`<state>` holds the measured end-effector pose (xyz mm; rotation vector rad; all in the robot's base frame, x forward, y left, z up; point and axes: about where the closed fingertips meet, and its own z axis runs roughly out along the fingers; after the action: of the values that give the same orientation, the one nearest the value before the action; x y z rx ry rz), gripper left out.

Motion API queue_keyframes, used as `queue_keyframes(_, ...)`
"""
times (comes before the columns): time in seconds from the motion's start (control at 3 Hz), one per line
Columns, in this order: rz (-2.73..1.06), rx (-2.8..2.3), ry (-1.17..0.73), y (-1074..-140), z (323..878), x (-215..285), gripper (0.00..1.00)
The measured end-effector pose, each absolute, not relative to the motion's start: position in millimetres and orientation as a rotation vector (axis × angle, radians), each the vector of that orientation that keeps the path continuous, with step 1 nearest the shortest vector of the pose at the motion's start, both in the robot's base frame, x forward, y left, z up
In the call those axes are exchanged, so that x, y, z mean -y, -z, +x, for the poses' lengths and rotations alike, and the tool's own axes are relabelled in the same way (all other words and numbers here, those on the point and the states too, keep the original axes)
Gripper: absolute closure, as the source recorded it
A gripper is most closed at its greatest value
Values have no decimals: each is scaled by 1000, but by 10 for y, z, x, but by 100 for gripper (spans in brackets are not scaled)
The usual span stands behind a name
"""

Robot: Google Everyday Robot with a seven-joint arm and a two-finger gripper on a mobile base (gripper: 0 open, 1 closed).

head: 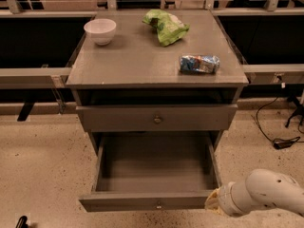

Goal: Close middle drawer

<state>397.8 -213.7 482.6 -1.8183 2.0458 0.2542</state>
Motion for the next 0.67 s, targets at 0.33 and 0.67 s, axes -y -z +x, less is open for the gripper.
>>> queue_keyframes(0.33,-1817,-2049,-251,-4801,3984,2132,100)
queue_keyframes(0.67,-1806,-2077,-215,-4550,4043,2083,100)
